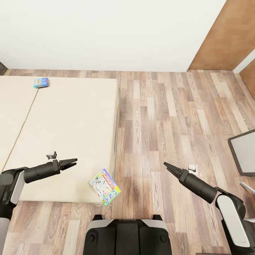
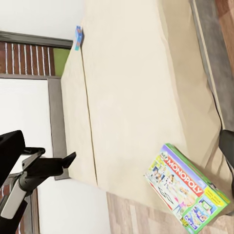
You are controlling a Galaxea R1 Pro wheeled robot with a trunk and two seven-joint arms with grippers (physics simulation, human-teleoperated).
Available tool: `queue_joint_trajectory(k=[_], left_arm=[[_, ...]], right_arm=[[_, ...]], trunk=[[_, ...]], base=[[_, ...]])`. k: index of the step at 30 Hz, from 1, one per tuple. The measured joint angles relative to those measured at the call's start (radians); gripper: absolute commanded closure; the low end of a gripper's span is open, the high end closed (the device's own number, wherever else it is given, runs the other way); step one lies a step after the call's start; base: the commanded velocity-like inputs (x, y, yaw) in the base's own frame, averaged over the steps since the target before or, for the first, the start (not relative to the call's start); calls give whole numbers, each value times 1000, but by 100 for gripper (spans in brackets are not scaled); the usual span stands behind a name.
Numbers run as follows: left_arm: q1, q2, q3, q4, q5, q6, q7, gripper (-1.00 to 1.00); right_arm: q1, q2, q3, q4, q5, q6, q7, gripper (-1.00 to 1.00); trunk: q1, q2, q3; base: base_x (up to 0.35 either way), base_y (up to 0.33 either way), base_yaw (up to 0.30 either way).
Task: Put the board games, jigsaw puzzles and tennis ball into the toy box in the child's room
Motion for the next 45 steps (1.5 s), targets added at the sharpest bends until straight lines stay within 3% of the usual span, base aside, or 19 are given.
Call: queue_joint_trajectory(k=[45], left_arm=[[0, 0, 0, 1, -3, -3, 3, -100]], right_arm=[[0, -2, -1, 10, 4, -22, -1, -100]], trunk=[[0, 0, 75]], base=[[0, 0, 0]])
